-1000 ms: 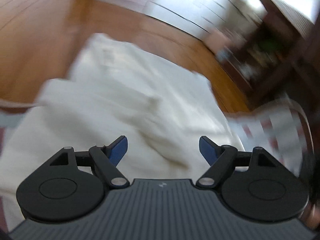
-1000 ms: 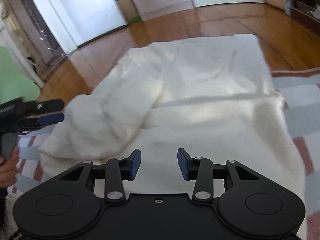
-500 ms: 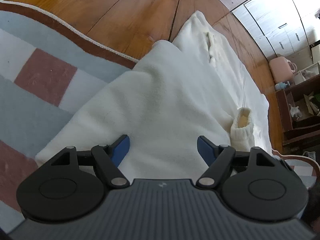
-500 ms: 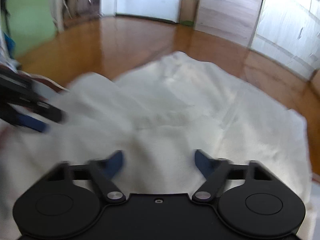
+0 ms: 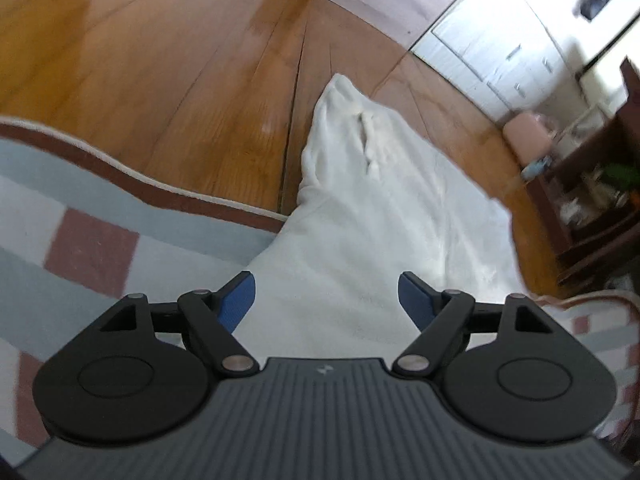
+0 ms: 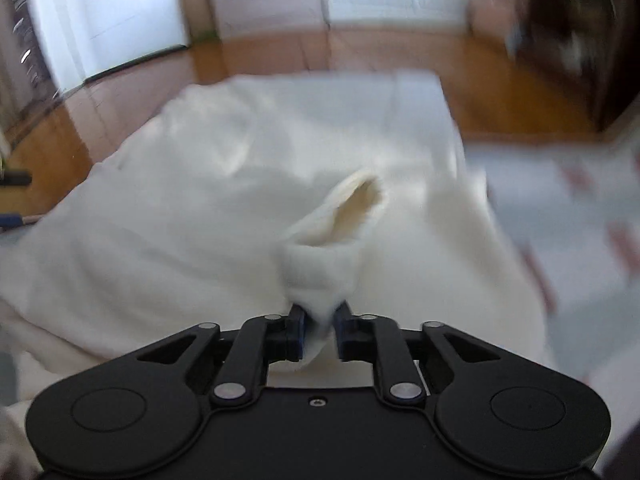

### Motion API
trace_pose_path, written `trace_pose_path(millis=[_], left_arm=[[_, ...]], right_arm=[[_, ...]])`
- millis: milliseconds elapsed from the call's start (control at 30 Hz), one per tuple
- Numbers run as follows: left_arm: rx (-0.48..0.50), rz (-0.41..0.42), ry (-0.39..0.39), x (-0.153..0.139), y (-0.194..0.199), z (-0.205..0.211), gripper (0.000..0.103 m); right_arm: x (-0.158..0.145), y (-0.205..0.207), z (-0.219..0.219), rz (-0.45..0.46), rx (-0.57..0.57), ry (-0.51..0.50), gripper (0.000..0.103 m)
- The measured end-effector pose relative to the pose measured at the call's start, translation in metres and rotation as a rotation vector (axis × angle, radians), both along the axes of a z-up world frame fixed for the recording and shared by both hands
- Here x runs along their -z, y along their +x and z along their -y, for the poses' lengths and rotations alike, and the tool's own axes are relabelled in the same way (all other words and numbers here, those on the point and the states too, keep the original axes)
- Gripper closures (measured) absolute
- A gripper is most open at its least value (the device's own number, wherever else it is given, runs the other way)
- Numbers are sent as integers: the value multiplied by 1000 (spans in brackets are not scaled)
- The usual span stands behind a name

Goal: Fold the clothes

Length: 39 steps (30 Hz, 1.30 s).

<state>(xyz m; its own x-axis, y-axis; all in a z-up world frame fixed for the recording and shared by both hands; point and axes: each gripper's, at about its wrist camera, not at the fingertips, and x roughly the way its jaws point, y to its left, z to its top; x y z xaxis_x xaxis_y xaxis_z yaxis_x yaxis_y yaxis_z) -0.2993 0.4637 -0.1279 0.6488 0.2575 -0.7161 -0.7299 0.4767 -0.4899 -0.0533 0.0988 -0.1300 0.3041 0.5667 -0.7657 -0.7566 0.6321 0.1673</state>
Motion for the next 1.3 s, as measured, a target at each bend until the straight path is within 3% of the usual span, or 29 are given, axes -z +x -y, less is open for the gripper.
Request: trace_pose_path(millis=[67,100,133,300,500,533,567,600,633,733,800,833,933,1000,1100,1200,1300], left_arm=[[-1,-82,-45,11,6,-2,25],[-7,-120,-66,17,7,-4,25],[-17,-151,-81,22,7,-5,25],[-85,-147,-102,27,-5,-15,23],[-99,-138,-163,44,-9,-21,11],[-90,-135,-144,42,-7,-19,15],[-61,-139,-104,40,-5,-16,43],[-32,-163,-50,36,0,-12,67],[-12,-201,8,32,4,-7,100],[-1,-376,252,19,9,12,103],[-25,-450,300,19,-2,12,103],[-42,-432,260,21,-10,7,103],[-105,-262,64,27,-34,-13,103],[-107,-227,64,24,-34,-13,103],[-77,-147,82,16,-30,-5,99],[-22,43,38,10,-27,0,89],[54,74,19,11,-13,6,81]], right_arm=[[-1,9,4,-52,32,42,63],[-3,11,4,-58,42,50,48],[-5,14,2,-64,53,59,43],[1,36,-5,-149,120,126,37],[18,57,17,-245,257,150,36],[18,58,18,-236,248,163,38],[17,59,19,-220,237,175,47],[13,56,18,-172,217,179,79],[5,51,18,-101,195,182,84],[-20,34,24,70,122,241,91],[-18,27,17,133,84,145,90],[-13,25,13,159,63,84,90],[7,19,0,266,42,-124,90],[16,17,-2,328,77,-213,87],[10,26,7,253,114,-140,83],[-6,26,13,203,102,-15,80],[-17,14,9,204,-11,54,69]])
